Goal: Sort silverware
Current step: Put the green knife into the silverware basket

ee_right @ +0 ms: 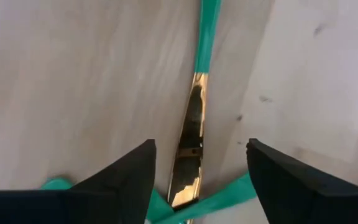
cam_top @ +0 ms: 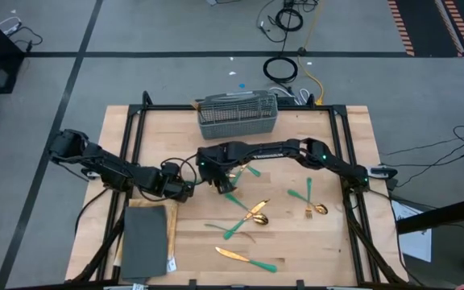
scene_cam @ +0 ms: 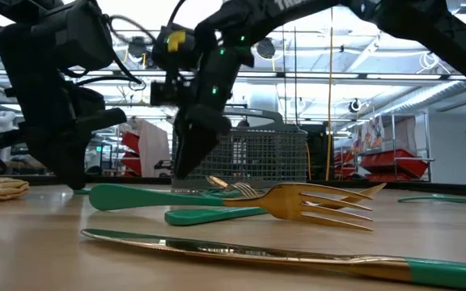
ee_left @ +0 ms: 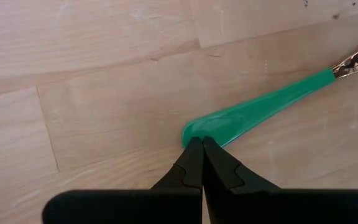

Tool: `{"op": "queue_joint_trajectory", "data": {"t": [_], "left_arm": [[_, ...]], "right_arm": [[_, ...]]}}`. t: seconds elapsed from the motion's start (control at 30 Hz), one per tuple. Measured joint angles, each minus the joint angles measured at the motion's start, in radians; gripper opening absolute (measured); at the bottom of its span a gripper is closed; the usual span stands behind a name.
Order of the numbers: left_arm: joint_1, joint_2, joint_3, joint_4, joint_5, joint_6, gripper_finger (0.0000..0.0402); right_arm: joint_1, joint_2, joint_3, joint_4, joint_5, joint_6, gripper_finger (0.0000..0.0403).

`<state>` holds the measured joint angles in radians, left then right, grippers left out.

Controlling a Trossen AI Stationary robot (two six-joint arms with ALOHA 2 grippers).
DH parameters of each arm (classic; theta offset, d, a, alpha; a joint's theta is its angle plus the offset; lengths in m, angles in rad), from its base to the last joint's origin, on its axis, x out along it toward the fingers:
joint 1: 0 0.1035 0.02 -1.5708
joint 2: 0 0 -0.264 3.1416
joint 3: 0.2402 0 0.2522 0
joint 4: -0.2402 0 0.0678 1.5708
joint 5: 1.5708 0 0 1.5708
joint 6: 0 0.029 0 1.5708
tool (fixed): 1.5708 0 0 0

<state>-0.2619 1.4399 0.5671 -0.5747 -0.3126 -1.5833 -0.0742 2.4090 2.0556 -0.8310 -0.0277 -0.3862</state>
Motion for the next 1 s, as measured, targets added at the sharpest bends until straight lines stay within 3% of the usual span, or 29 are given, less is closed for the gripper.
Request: {"op": "queue_joint_trajectory", "data": {"t": [0.4, 0.63, 0.8, 1.0], "left_arm": [[0.000, 0.003, -0.004, 0.092, 0.007, 0.068, 0.0000], [0.000, 0.006, -0.003, 0.105, 0.005, 0.079, 0.0000], [0.000, 0.005, -0.003, 0.105, -0.001, 0.081, 0.0000], [-0.001, 0.005, -0.003, 0.105, -0.013, 0.106, 0.0000]], "right_arm": [[0.000, 0.057, 0.003, 0.038, -0.004, -0.002, 0.0239], [-0.003, 0.107, 0.008, 0.017, -0.016, 0.028, 0.0215], [-0.003, 0.120, 0.009, 0.013, -0.019, 0.038, 0.0170], [0.002, 0.134, 0.007, 0.010, -0.029, 0.047, 0.0077]]}}
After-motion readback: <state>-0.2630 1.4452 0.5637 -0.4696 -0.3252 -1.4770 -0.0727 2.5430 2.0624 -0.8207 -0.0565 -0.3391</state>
